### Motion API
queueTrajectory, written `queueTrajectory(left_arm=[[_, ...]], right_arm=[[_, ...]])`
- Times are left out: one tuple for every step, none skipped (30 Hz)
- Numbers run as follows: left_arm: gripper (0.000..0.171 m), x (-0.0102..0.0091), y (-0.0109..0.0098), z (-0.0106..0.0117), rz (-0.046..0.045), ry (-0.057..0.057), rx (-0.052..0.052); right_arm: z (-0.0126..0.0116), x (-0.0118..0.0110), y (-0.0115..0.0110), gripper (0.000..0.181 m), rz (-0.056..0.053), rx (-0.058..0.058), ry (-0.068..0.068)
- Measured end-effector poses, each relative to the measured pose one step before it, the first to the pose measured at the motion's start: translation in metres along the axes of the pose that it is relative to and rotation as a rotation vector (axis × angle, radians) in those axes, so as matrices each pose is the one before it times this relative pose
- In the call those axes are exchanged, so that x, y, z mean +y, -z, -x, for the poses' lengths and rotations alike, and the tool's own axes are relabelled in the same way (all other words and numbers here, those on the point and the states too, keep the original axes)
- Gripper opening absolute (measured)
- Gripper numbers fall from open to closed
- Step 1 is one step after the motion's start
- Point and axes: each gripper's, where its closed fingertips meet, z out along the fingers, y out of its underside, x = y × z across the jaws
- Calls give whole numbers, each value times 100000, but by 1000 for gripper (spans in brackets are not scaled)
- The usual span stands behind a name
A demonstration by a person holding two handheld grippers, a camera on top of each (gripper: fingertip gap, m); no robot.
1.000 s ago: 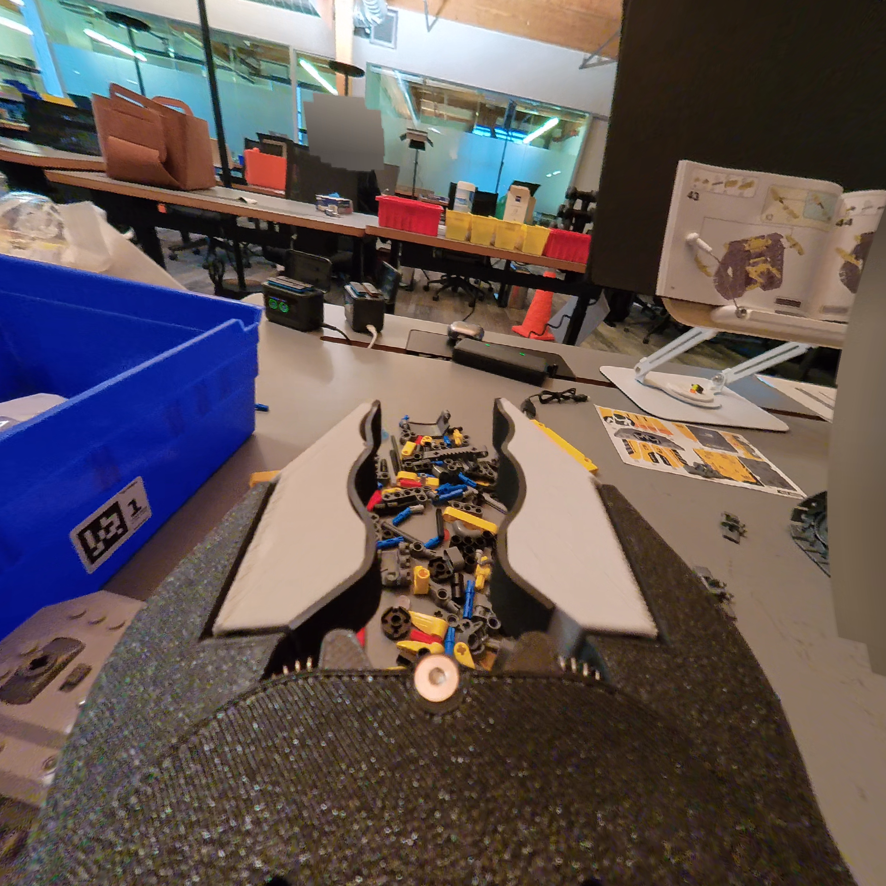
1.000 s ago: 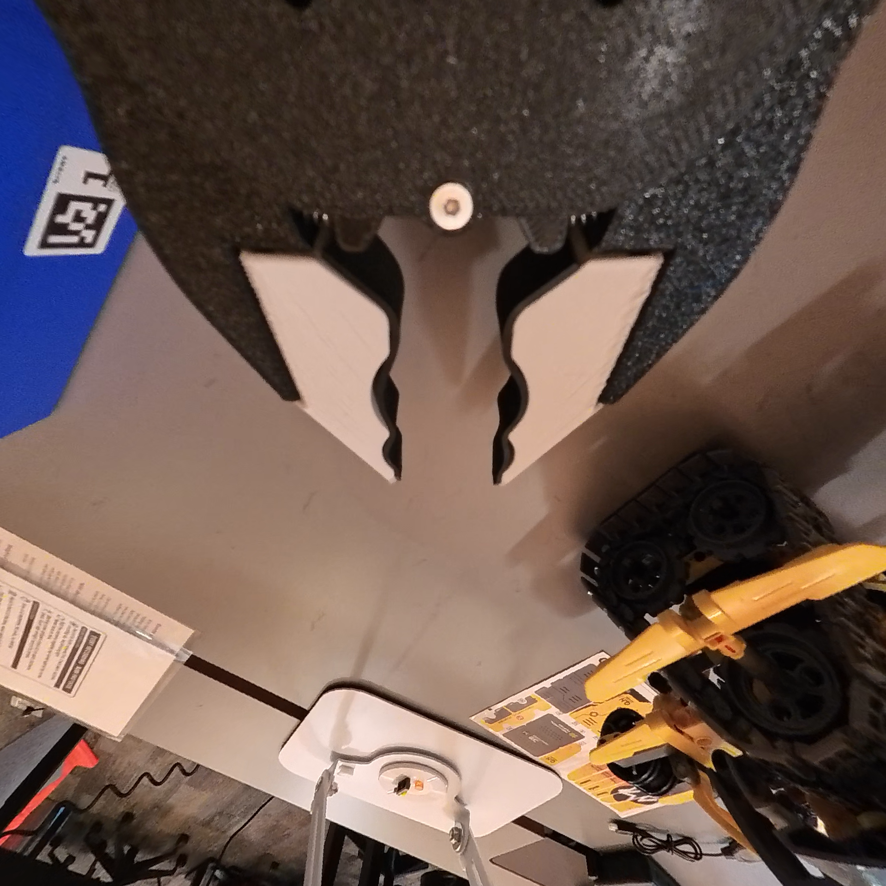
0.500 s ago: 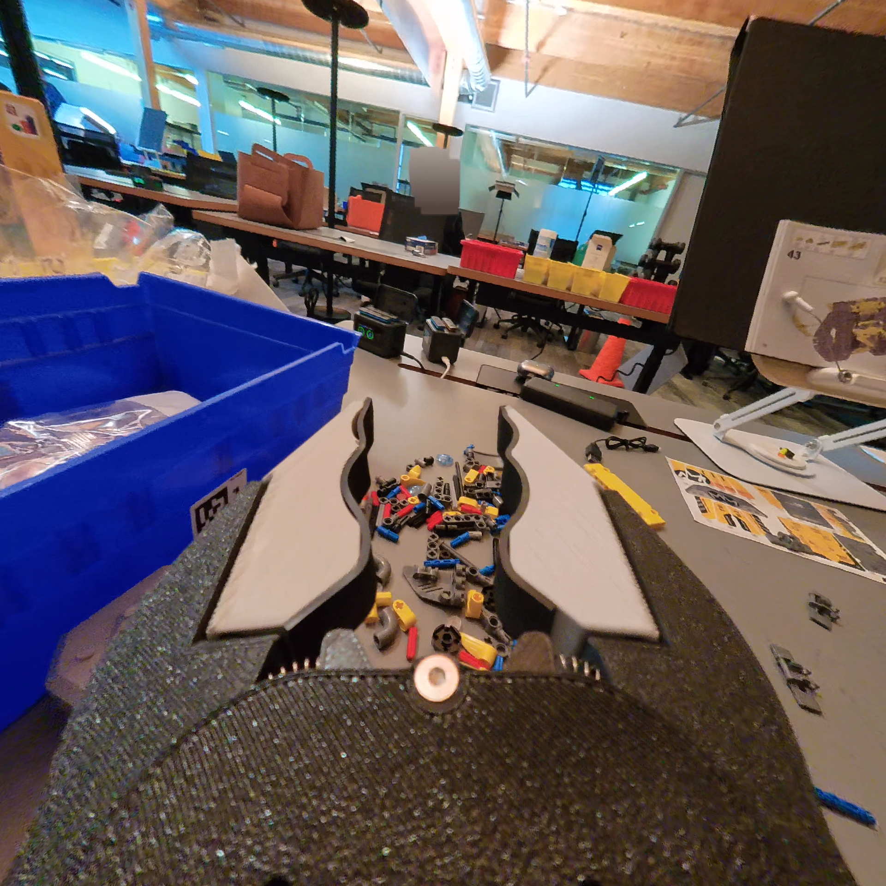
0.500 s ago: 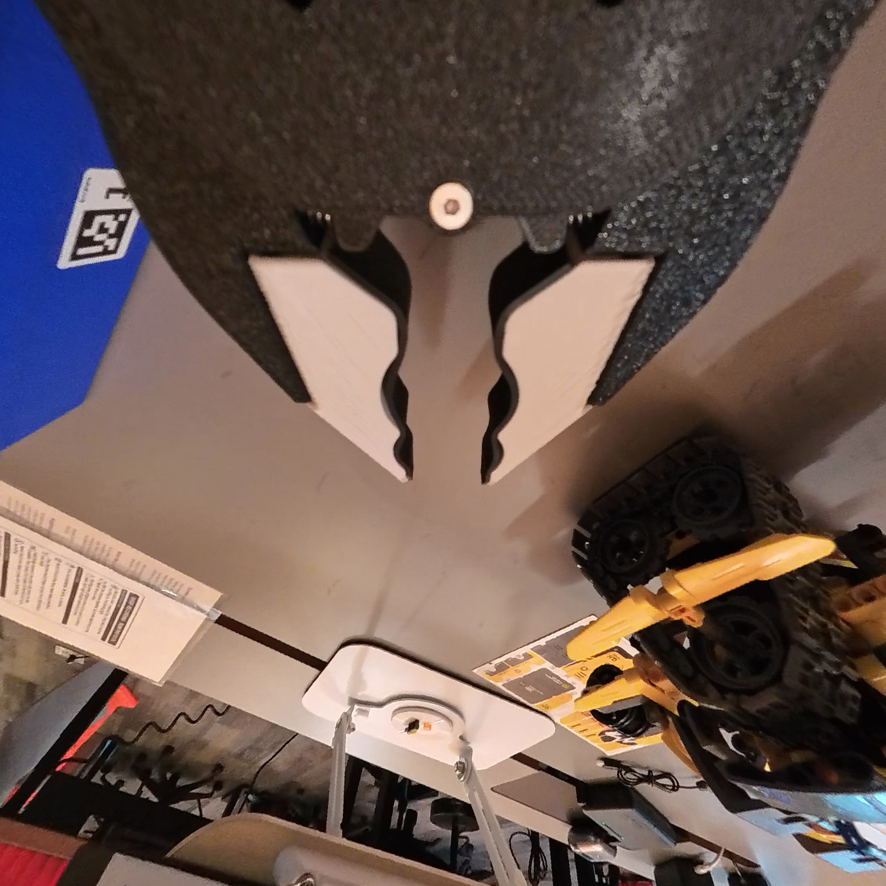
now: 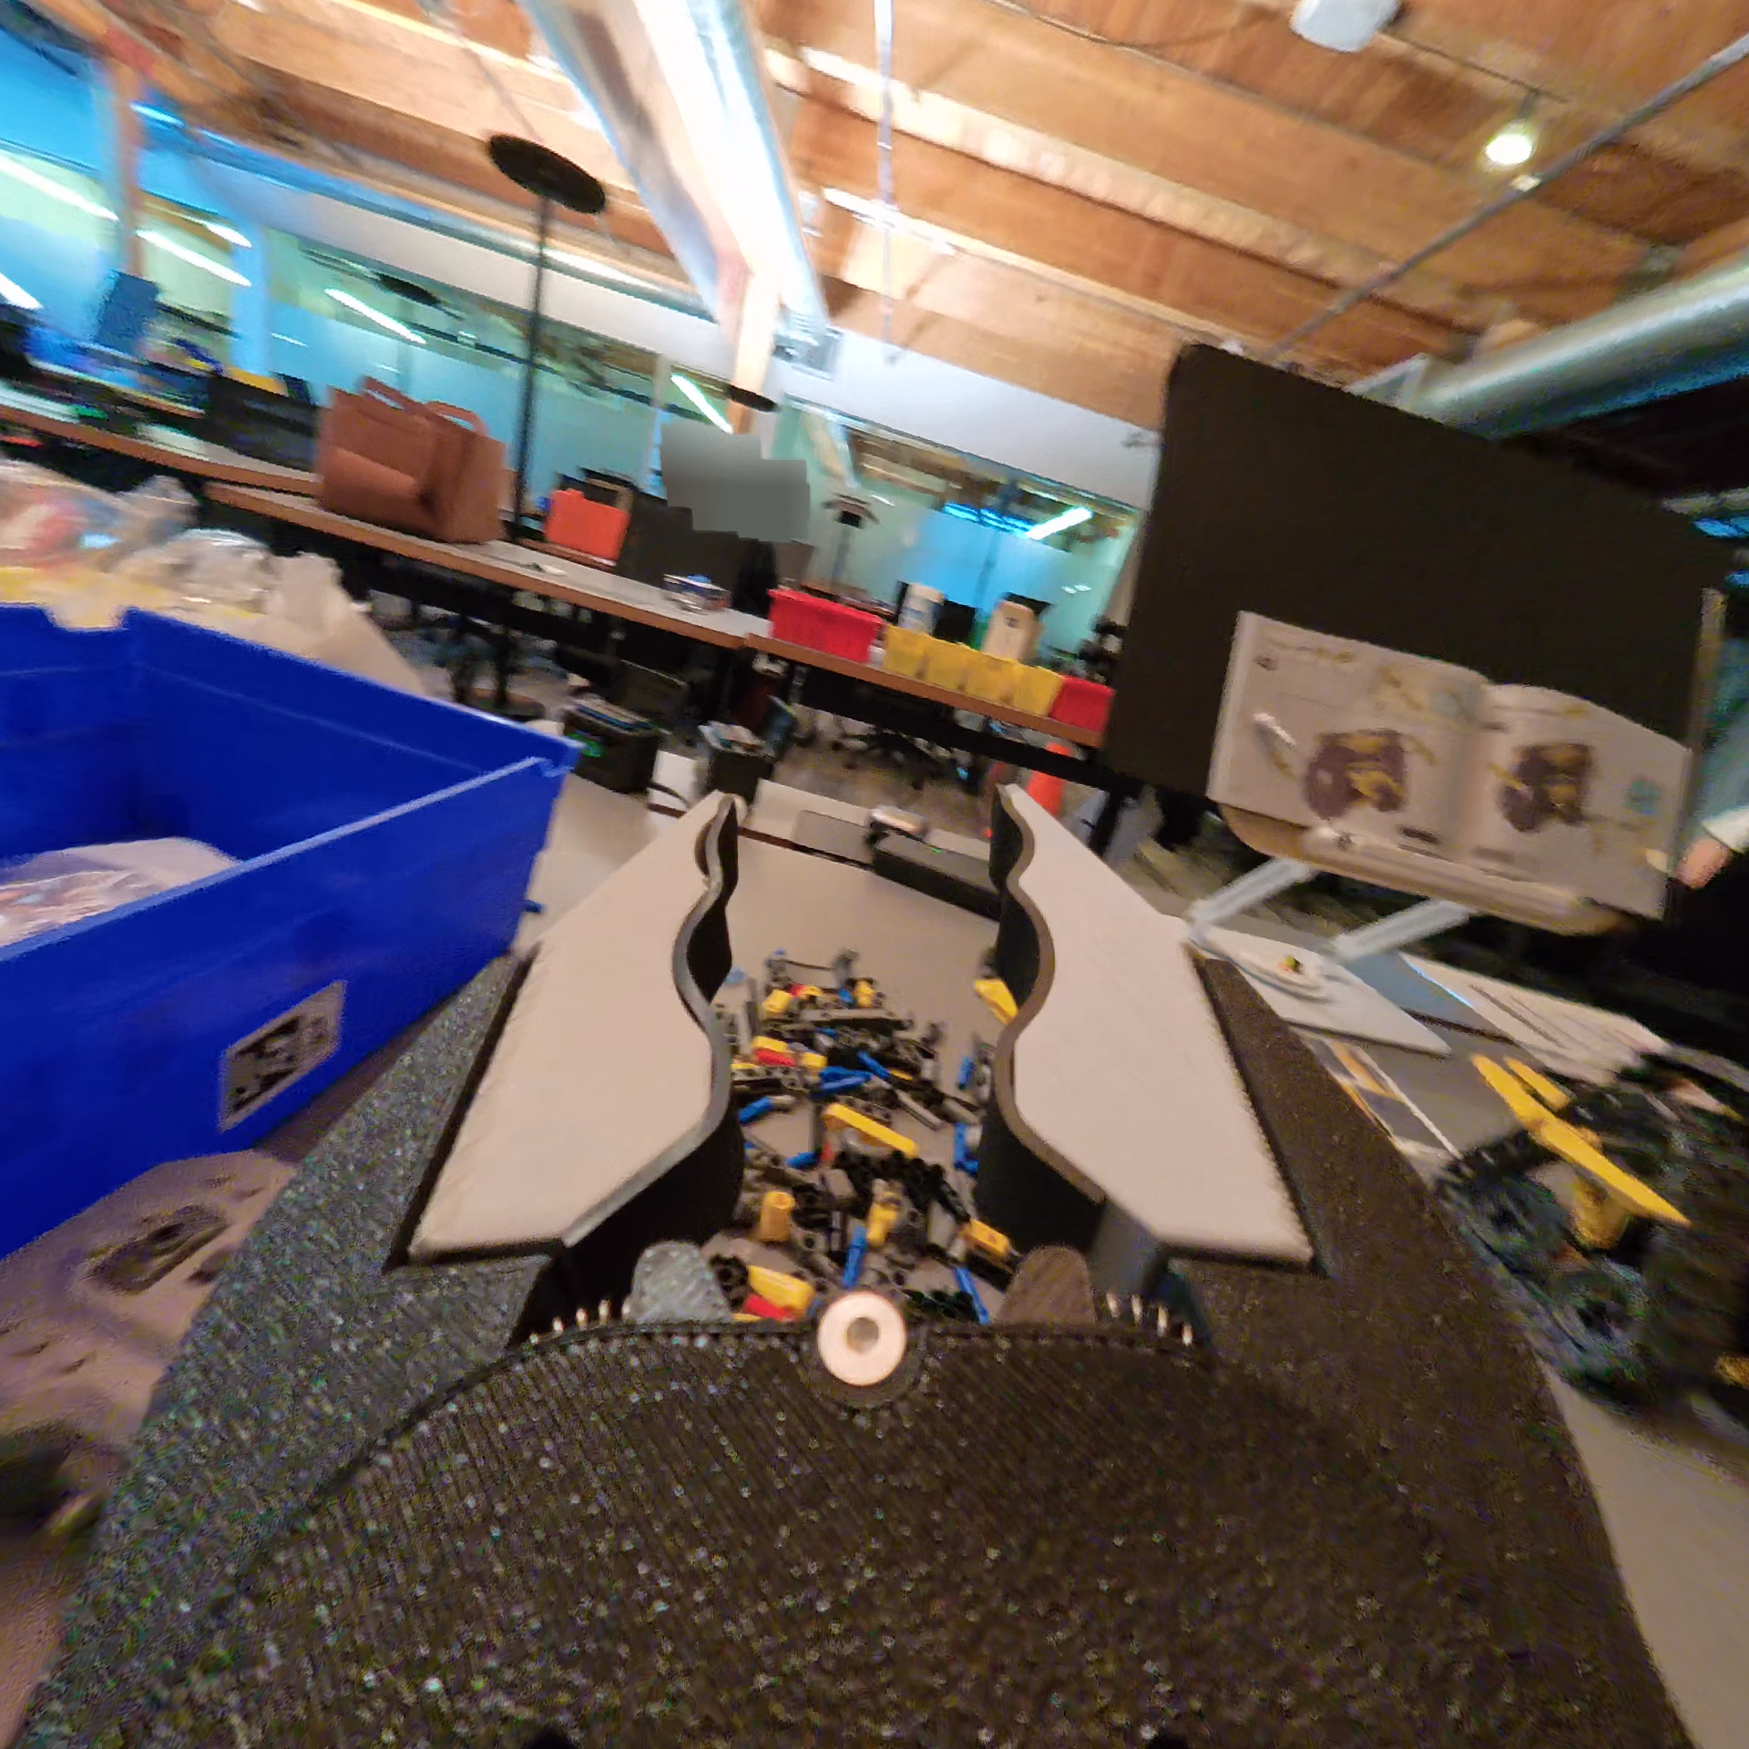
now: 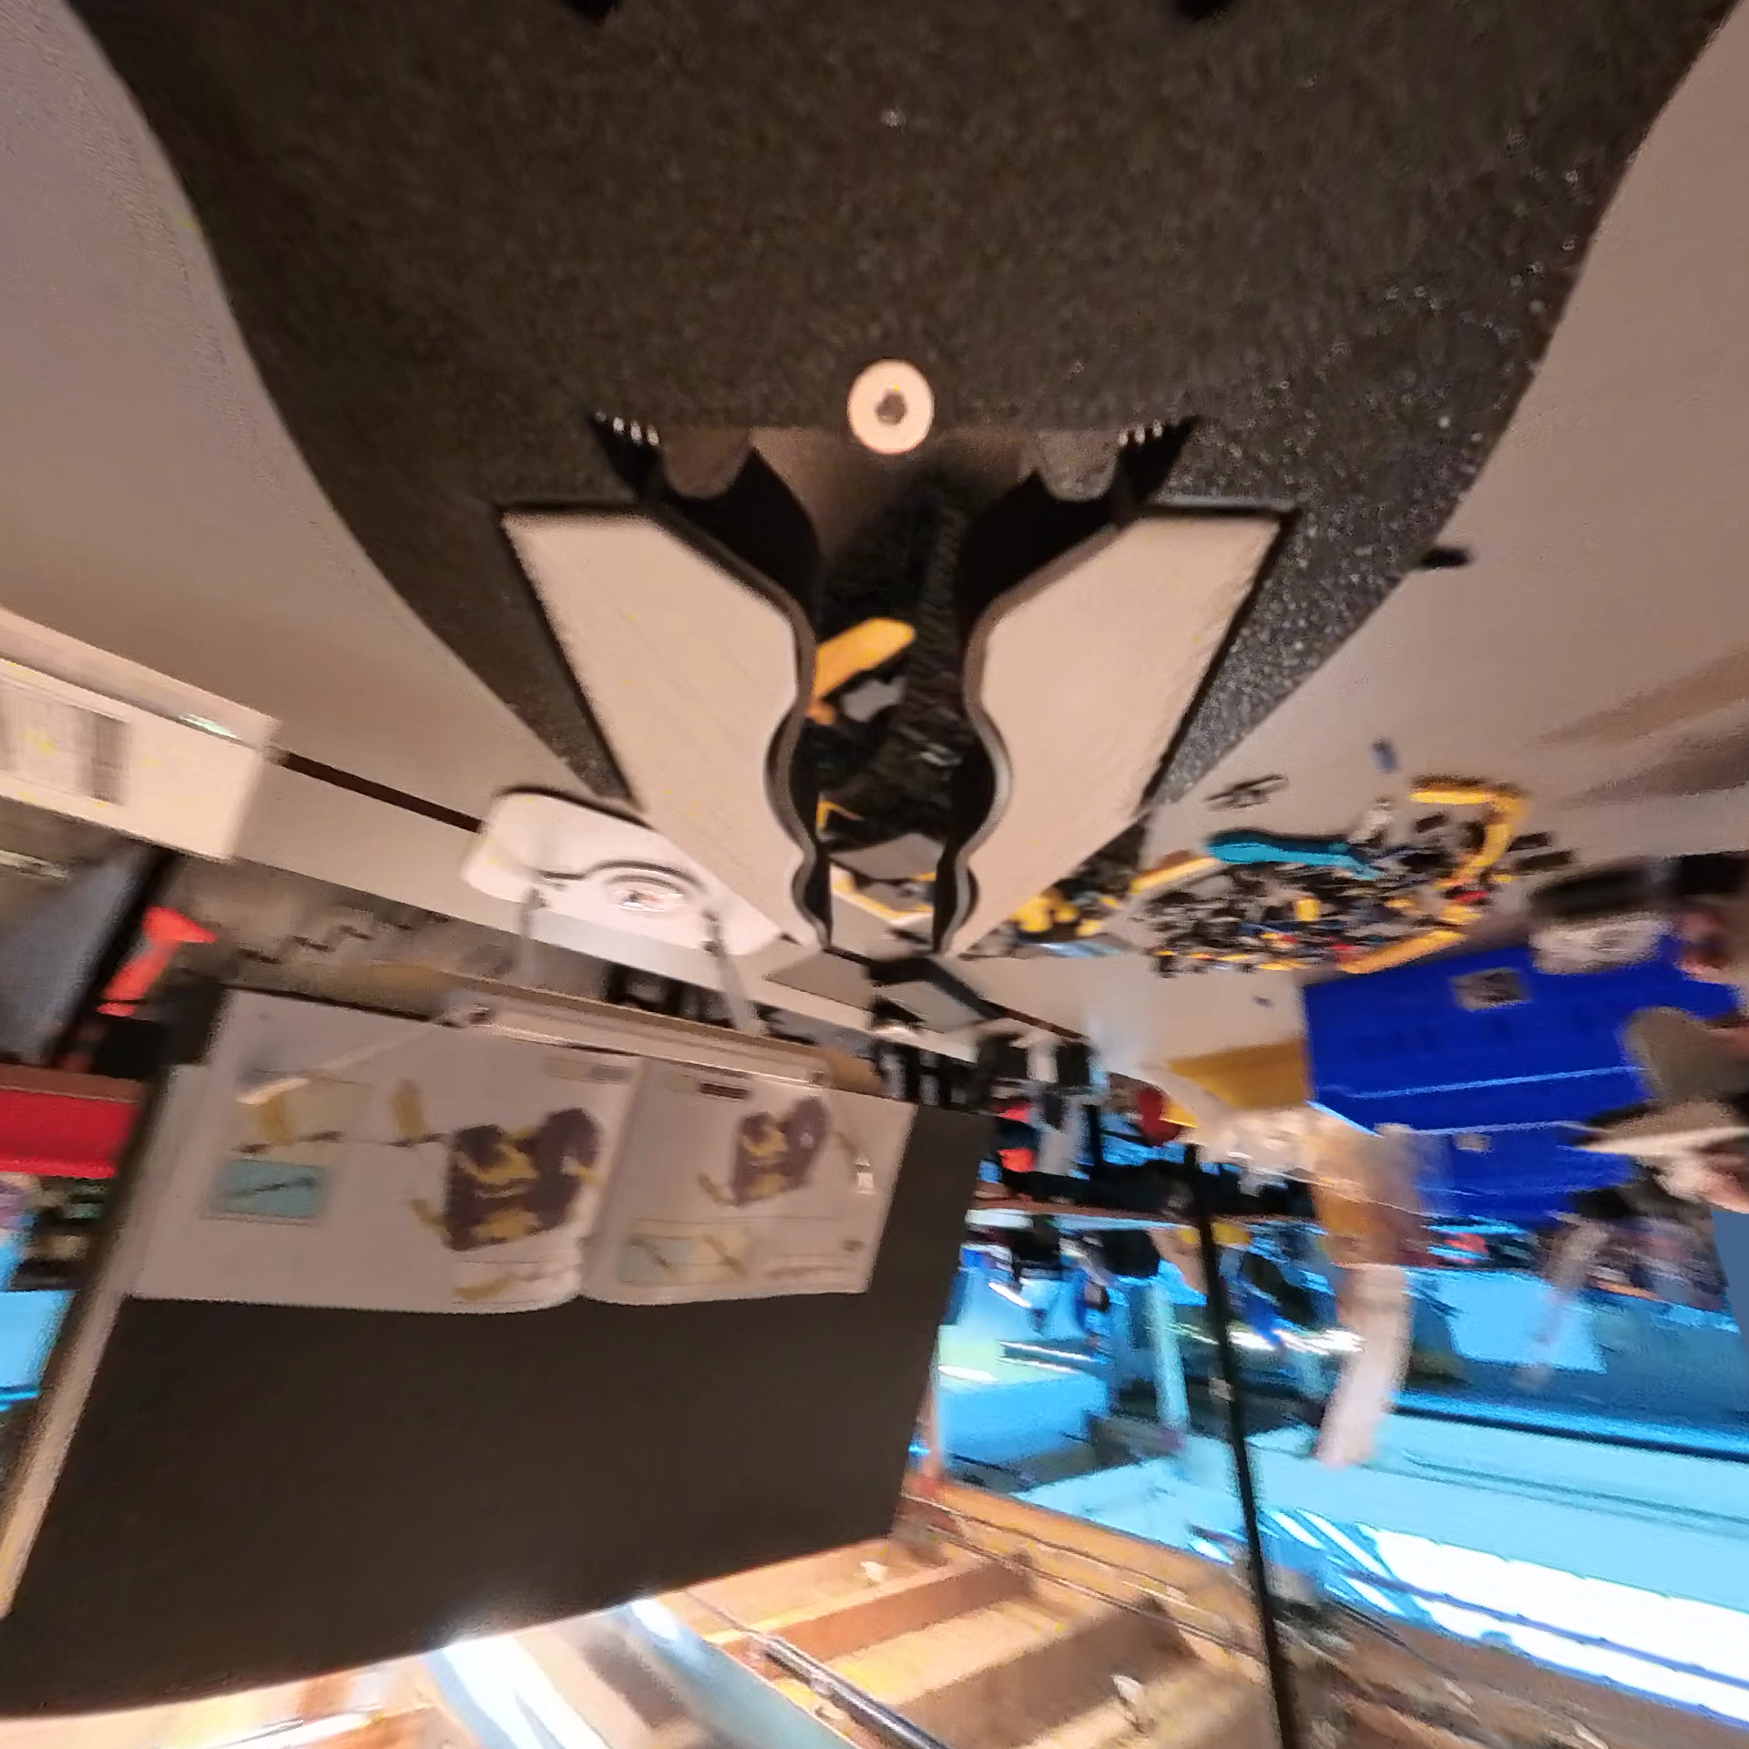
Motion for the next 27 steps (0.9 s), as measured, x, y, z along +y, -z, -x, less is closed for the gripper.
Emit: queueTrajectory(left_arm=[[52, 377, -192, -649, 2456, -1389, 2893], [51, 588, -345, -35, 3583, -1421, 124], [52, 1028, -484, 239, 7207, -815, 65], [51, 1375, -402, 316, 10110, -880, 1232], [47, 1246, -272, 570, 9560, -282, 210], [45, 1177, -215, 814, 9123, -343, -925], [37, 974, -64, 843, 8022, -951, -1185], [31, 352, 77, 1098, 3237, -864, -3420], [26, -102, 86, 1028, -551, -426, -3778], [17, -228, -9, 561, -968, 931, -1325], [13, -352, -191, 8, -1037, 2266, 1434], [12, -514, -394, -456, -1716, 2423, 3355], [9, -539, -612, -703, -1674, 1395, 3884], [9, -340, -862, -765, -288, -489, 3429], [10, -128, -1036, -716, 1143, -2502, 2723], [11, -16, -1118, -629, 1764, -3418, 2082], [11, -47, -1100, -569, 1387, -3050, 1826], [13, -125, -995, -580, 282, -2365, 1950], [13, -56, -772, -631, 4, -1977, 2192], [13, 235, -446, -672, 1316, -1924, 2093], [13, 287, -116, -467, 1135, -2875, 609], [13, 157, 107, -140, -551, -4123, -1492], [14, 228, 241, 99, -619, -4722, -2658], [14, 273, 314, 340, 7, -3988, -3671], [14, 131, 333, 357, -372, -2548, -3097], [15, -119, 286, 194, -1635, -963, -1265], [17, -217, 180, 4, -1932, 579, 621]], right_arm=[[913, 131, -8, 20, -561, -4916, -1623], [588, 162, 37, 21, 462, -3246, -273], [224, 108, 173, 22, 463, -990, 1566], [-151, -43, 378, 22, -272, 1318, 2054], [-228, -179, 527, 22, -1450, 1677, 1551], [-135, -213, 540, 22, -1947, 738, 159], [-51, -114, 467, 22, -1533, -375, -1215], [-96, 86, 331, 22, -843, -701, -1559], [-308, 314, 166, 22, -26, -42, -1604], [-493, 475, -11, 22, 884, 496, -2319], [-479, 480, -125, 22, 1677, 210, -4018], [-164, 284, -134, 25, 1225, -1537, -4633], [49, 90, -67, 27, -268, -2301, -3482], [-36, 115, -28, 29, -259, -997, -2453], [-136, 268, -25, 30, 863, 92, -979], [-254, 414, -74, 31, 2078, 1074, 244], [-355, 461, -115, 31, 2556, 1966, 1084], [-375, 432, -161, 31, 2550, 2412, 1419], [-312, 418, -187, 31, 2408, 2294, 1468], [-268, 400, -193, 31, 2115, 2282, 1356], [-219, 406, -182, 31, 1858, 2195, 839], [-123, 366, -195, 31, 1568, 1493, 220], [-54, 338, -218, 31, 1431, 866, -135], [-96, 335, -264, 31, 1580, 765, -273], [-172, 350, -284, 31, 1788, 878, -133], [-214, 378, -286, 31, 1992, 1020, -22], [-187, 364, -274, 33, 1942, 875, -133]])
